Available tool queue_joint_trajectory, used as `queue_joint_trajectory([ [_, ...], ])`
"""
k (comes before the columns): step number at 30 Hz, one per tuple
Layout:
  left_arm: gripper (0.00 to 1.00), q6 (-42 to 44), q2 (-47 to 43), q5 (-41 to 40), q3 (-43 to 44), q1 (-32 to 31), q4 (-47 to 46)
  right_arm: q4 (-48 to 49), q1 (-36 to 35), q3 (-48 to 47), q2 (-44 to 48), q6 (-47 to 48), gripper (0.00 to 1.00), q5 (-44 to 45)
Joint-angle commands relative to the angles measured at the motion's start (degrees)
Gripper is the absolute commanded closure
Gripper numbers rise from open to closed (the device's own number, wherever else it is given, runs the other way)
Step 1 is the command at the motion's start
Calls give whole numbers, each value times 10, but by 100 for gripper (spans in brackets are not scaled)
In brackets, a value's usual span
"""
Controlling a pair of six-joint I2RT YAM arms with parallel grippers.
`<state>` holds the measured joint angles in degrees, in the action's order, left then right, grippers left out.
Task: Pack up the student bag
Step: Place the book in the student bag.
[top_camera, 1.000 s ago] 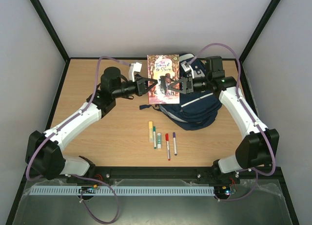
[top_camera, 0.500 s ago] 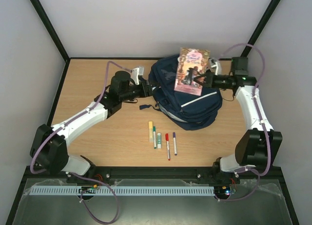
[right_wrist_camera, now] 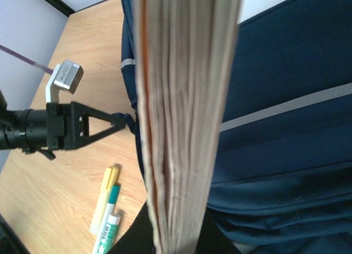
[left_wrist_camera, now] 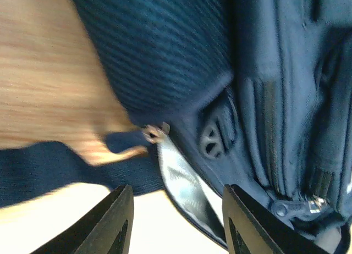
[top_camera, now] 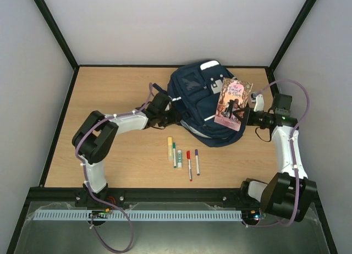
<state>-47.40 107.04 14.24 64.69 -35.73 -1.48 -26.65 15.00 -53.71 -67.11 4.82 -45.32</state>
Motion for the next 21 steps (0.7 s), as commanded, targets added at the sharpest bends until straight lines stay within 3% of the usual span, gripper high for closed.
queue_joint_trajectory([
  [1,55,4,6,9,37,-51,-30,44,1,19,29,23,99,25],
  [6,47,-31,6,-44,26,-98,-48,60,1,31,27,21,99,66],
  [21,40,-117,68,-26,26,-132,-93,78,1,48,29,34,99,78],
])
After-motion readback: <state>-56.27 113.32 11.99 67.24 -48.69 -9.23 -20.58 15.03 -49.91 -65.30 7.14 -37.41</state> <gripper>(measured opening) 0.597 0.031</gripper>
